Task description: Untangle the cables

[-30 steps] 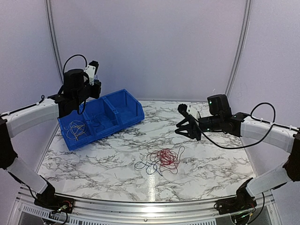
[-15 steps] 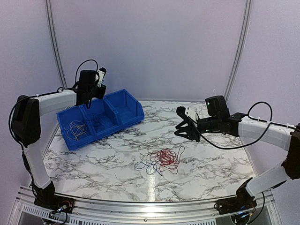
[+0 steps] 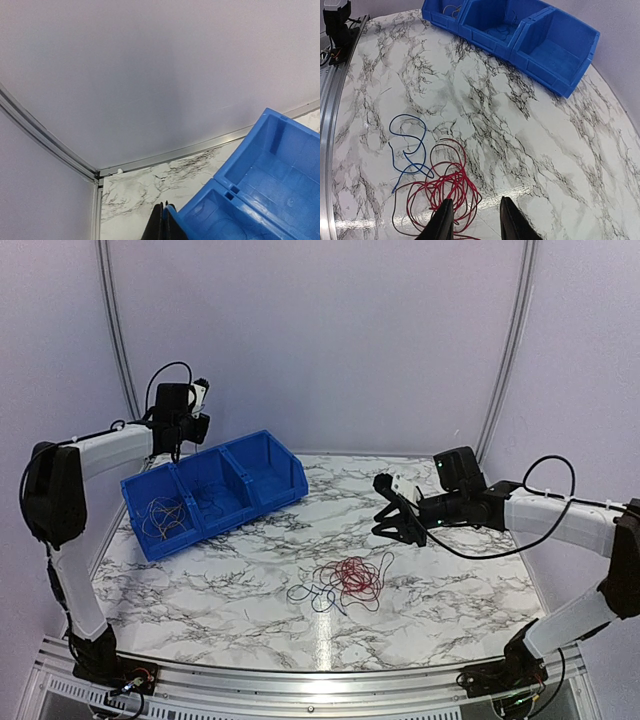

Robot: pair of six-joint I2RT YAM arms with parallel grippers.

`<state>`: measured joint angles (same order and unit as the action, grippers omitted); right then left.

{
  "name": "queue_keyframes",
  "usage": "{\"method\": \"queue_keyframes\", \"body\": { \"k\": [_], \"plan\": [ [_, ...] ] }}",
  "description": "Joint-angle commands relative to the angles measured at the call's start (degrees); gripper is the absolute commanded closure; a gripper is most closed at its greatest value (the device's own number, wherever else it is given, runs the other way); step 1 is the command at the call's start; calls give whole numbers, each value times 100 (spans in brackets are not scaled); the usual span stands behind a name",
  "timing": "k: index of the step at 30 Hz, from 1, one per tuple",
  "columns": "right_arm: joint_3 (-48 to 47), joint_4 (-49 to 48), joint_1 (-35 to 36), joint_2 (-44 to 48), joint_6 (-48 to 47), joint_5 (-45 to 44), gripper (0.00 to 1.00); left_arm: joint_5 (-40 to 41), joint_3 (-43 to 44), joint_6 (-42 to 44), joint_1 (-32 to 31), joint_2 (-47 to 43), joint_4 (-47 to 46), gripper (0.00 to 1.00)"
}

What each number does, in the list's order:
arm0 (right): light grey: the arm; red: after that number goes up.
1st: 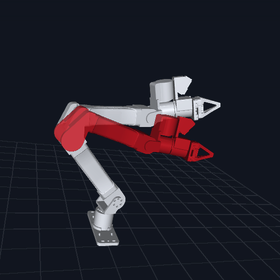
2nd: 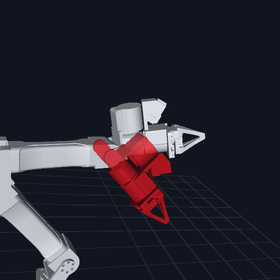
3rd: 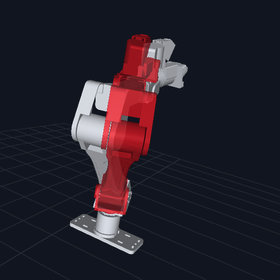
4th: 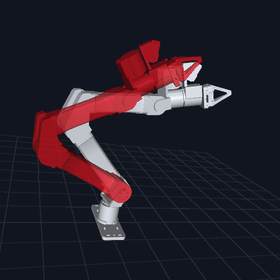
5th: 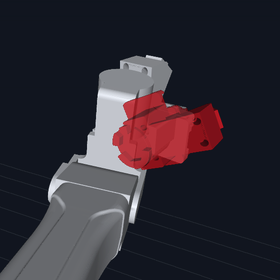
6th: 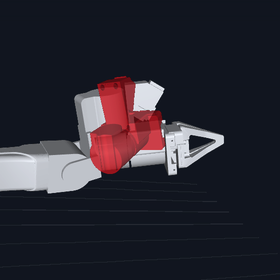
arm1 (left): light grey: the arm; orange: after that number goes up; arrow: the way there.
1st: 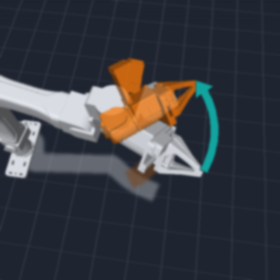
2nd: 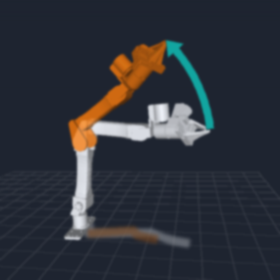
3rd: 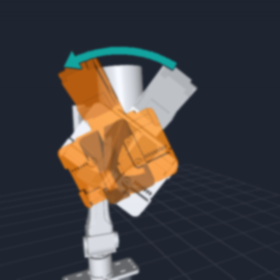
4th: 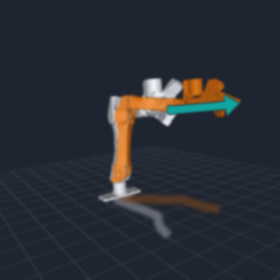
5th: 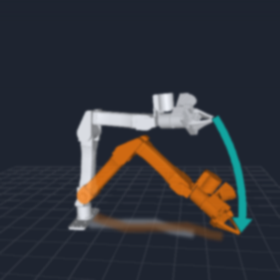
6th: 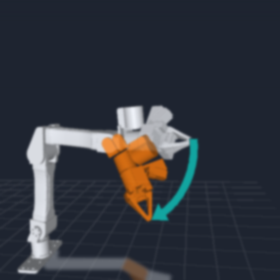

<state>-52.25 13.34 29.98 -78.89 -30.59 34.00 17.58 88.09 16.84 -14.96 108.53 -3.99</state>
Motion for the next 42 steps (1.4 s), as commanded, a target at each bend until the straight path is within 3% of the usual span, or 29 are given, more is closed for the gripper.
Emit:
{"method": "queue_keyframes", "body": {
  "k": [1,16,22,30,37,40,42],
  "plan": [
    [-191,94,-41,54,-104,16,68,-514,138,-436,-78,408,389,100],
    [-196,147,-39,-29,-179,-47,68,-1667,-328,-1602,-164,903,-62,98],
    [-198,176,-40,-38,-208,-45,68,-1607,-364,-1987,-165,796,139,65],
    [-239,251,-40,-73,-239,8,68,-2495,-409,-3114,-149,201,1016,58],
    [-321,396,-36,-161,-293,55,68,-4315,-293,-4978,161,203,1121,58],
    [-321,426,-36,-146,-296,63,68,-5128,-373,-6225,317,273,602,58],
    [-325,430,-36,-123,-294,56,68,-5664,-600,-7084,346,186,-318,58]
  ]
}}
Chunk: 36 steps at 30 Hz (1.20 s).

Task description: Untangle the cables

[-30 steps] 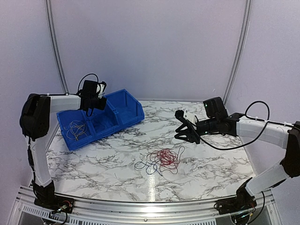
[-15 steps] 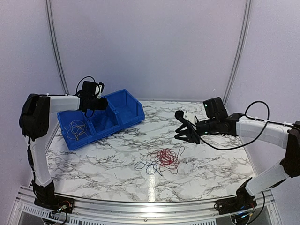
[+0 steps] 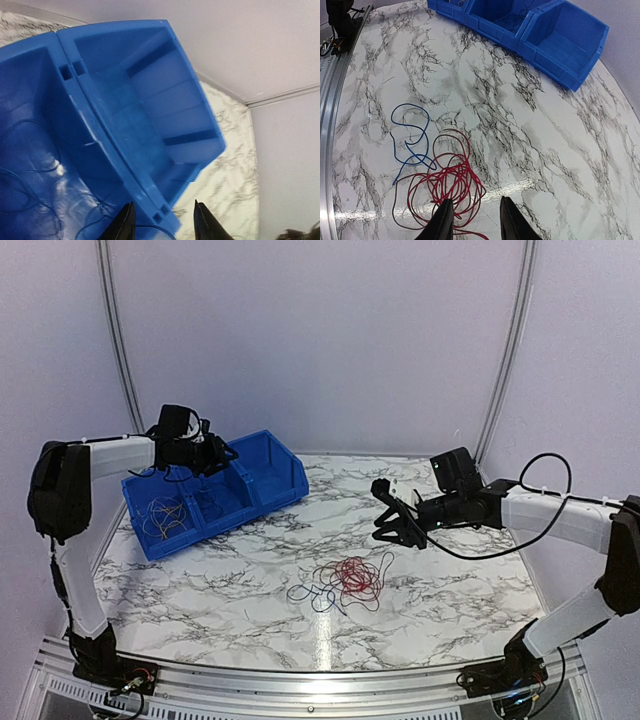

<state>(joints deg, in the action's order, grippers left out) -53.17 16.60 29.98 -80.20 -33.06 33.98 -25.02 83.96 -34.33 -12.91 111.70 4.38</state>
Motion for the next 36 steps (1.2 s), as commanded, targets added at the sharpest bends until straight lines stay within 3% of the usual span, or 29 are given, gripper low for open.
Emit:
{"method": "queue_keyframes", "body": {
  "k": [1,5,8,11,13,15,17,20,27,36],
  "plan": [
    [-230,106,-36,17,-43,50,68,-1566,-279,-2287,129,-197,-1687,57],
    [-237,113,-37,33,-55,39,67,-1966,-158,-2618,52,-350,-2330,48],
    [-247,130,-36,23,-58,55,67,-1527,-256,-1933,92,-547,-2113,41],
    [-256,150,-36,27,-61,65,66,-1068,20,-412,-30,-704,-1098,36],
    [-256,159,-36,30,-62,65,66,-119,183,1109,-315,-912,-75,35],
    [-256,159,-36,32,-67,72,66,241,-33,1869,-515,-1125,48,36],
    [-262,141,-36,44,-48,74,66,-47,-220,2205,-611,-1285,41,37],
    [-336,75,-36,126,85,4,65,-295,-489,2514,-816,-1622,39,39],
    [-1181,278,58,255,416,122,64,38,-712,3024,-1653,-2788,167,42],
    [-2501,280,775,-135,732,38,42,385,-890,2514,-2650,-3939,-44,43]
  ]
}}
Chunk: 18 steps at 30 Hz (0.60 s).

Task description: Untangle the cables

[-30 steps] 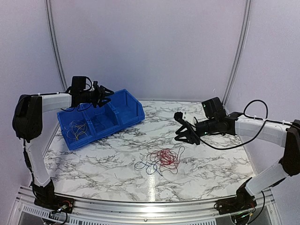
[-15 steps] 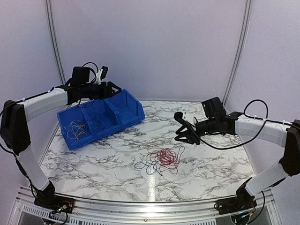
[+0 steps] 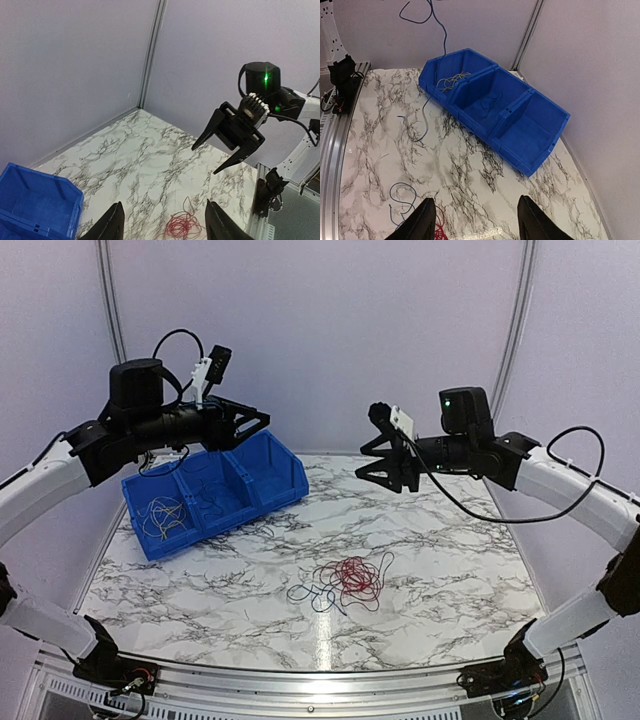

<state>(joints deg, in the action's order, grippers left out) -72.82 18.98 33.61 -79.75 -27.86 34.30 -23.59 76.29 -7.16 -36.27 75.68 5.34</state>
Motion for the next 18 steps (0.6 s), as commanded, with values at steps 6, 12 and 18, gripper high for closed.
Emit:
{"method": "queue_keyframes", "body": {
  "k": [6,12,18],
  "plan": [
    [-991,-121,1124,-735,441,115,32,622,-380,-680,-792,-593,-612,43],
    [-1308,-442,1602,-1244,899,535,25,931,-632,-918,-1150,-597,-1046,43],
    [-1090,-1559,1718,-1364,1897,1251,20,1177,-758,-1081,-1396,-528,-1515,43]
  ]
}}
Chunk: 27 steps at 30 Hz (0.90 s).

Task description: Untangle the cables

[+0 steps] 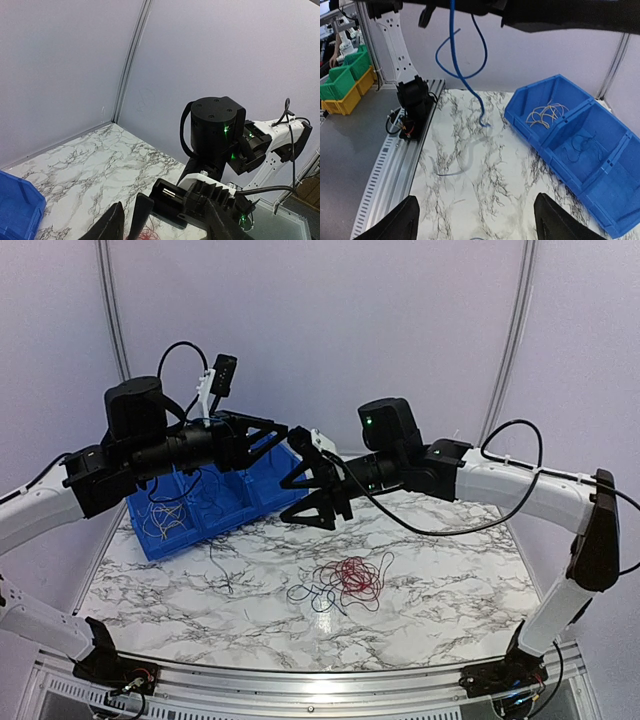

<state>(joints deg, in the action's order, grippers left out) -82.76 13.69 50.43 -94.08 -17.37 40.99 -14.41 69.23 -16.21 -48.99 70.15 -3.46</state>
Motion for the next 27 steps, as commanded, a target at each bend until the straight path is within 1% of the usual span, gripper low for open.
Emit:
{"method": "queue_keyframes", "body": {
  "k": [1,3,6,9,11,12,15,16,18,19,20,21,22,23,24,25,27],
  "plan": [
    [-123,-1147,35,45,976,633,19,317,-77,-189,-168,25,-717,43],
    [-152,-1284,32,-9,1163,672,17,538,-81,-178,-264,29,-821,43],
    [-152,-1560,36,-52,1353,717,16,839,-94,-248,-417,42,-988,43],
    [-144,-1808,37,-87,1564,708,18,1056,-174,-525,-514,56,-1328,43],
    [-204,-1908,45,-173,1677,649,22,1151,-255,-725,-568,72,-1630,43],
    [-253,-1912,42,-217,1705,599,27,1182,-258,-770,-594,91,-1715,43],
    [-334,-1934,45,-314,1784,412,48,1248,-181,-757,-674,169,-1780,43],
    [-337,-1952,44,-327,1877,346,56,1276,-166,-754,-685,180,-1793,43],
    [-346,-1940,45,-339,1892,297,82,1348,-164,-744,-711,200,-1806,43],
    [-327,-1937,39,-320,1899,268,91,1391,-176,-738,-721,196,-1815,43],
    [-274,-1952,35,-283,1895,264,97,1404,-200,-743,-725,190,-1816,43],
    [-225,-1976,32,-231,1889,353,98,1482,-226,-745,-733,170,-1822,43],
    [-166,-2022,36,-191,1884,496,96,1585,-259,-743,-736,161,-1832,43],
    [-91,-2121,34,-153,1885,719,91,1637,-287,-731,-735,135,-1841,43],
    [-22,-2183,34,-116,1886,927,83,1688,-314,-720,-735,117,-1850,43],
    [47,-2251,36,-85,1886,1125,71,1730,-334,-705,-740,102,-1857,43],
    [180,-2371,40,-30,1882,1448,53,1794,-355,-688,-743,79,-1881,43]
  ]
}}
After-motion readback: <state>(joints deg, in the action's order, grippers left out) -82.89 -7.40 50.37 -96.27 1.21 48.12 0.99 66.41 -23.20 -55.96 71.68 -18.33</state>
